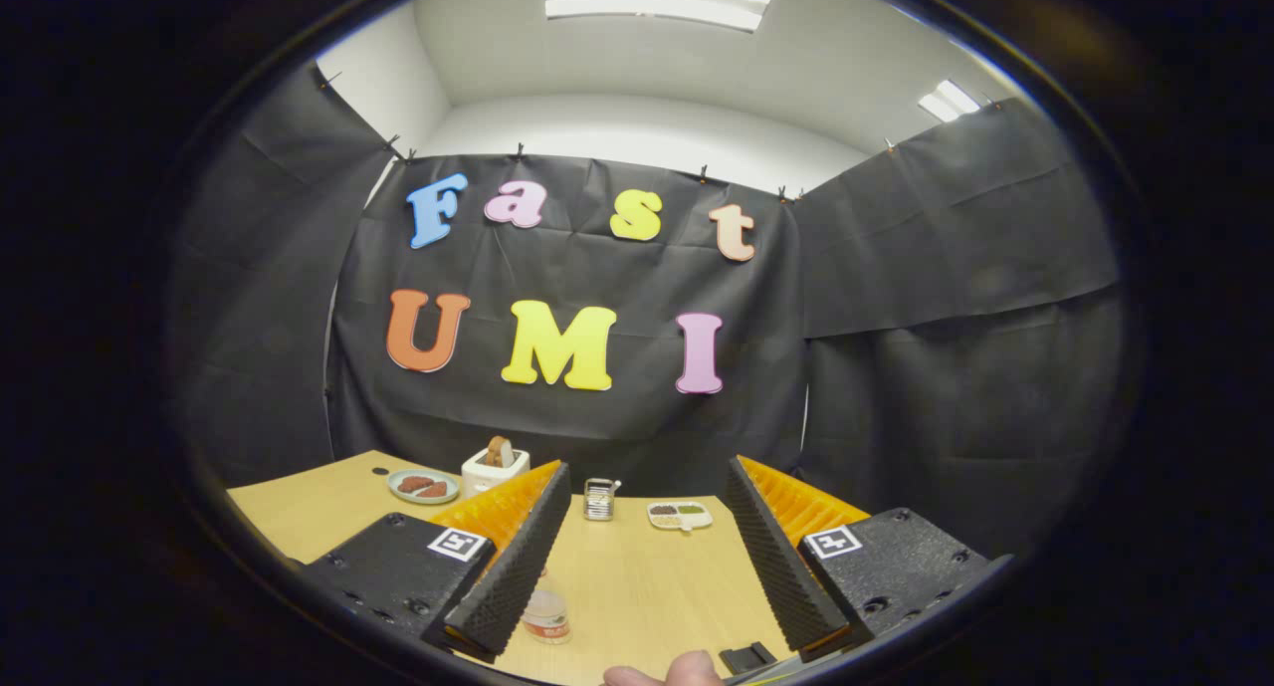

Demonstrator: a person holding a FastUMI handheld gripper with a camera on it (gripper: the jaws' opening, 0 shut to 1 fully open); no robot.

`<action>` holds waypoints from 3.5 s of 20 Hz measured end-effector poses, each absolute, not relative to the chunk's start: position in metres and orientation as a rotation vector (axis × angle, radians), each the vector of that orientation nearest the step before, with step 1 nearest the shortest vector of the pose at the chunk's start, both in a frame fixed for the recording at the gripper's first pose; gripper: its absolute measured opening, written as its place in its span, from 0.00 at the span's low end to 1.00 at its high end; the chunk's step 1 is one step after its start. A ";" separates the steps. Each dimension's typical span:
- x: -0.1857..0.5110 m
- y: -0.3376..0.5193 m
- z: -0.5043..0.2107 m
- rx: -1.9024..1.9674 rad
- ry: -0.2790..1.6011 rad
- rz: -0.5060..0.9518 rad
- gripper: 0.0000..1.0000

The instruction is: Take the bottle from table, then pour the juice into the cup, finally place the bottle on the coaster

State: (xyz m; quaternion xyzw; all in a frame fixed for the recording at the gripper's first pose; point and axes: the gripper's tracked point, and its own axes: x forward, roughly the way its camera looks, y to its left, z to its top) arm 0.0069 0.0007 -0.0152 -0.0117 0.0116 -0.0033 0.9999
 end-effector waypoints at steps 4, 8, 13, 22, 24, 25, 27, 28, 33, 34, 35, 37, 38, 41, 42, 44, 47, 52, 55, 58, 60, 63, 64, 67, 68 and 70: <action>0.004 -0.006 -0.003 -0.022 -0.014 -0.023 1.00; 0.002 -0.010 -0.002 -0.012 -0.017 -0.020 1.00; -0.003 -0.006 -0.015 -0.055 -0.001 -0.004 1.00; -0.010 0.049 -0.093 -0.037 0.060 0.156 1.00; -0.011 0.060 -0.116 -0.028 0.087 0.176 1.00; -0.011 0.064 -0.130 -0.015 0.105 0.183 1.00; -0.007 0.070 -0.164 0.004 0.152 0.184 1.00; -0.005 0.073 -0.183 0.016 0.183 0.189 1.00; 0.011 0.083 -0.250 0.002 0.292 0.197 1.00; 0.013 0.087 -0.262 -0.002 0.306 0.202 1.00; 0.015 0.090 -0.273 -0.001 0.325 0.207 1.00; 0.023 0.093 -0.292 -0.013 0.356 0.206 1.00; 0.027 0.093 -0.299 -0.017 0.364 0.200 1.00; 0.041 0.100 -0.313 0.005 0.389 0.204 1.00; 0.044 0.102 -0.318 0.013 0.397 0.206 1.00; 0.053 0.105 -0.321 0.024 0.401 0.205 1.00; 0.066 0.110 -0.327 0.054 0.413 0.194 1.00; 0.079 0.119 -0.324 0.103 0.411 0.185 1.00; 0.082 0.117 -0.321 0.107 0.405 0.174 0.92; 0.081 0.116 -0.319 0.119 0.419 0.168 0.83; 0.080 0.116 -0.314 0.110 0.417 0.169 0.80; 0.079 0.117 -0.300 0.068 0.389 0.171 0.78; 0.077 0.119 -0.297 0.056 0.381 0.175 0.78; 0.073 0.123 -0.285 0.014 0.364 0.190 0.77; 0.072 0.123 -0.280 -0.005 0.350 0.191 0.77; 0.071 0.123 -0.269 -0.055 0.317 0.187 0.77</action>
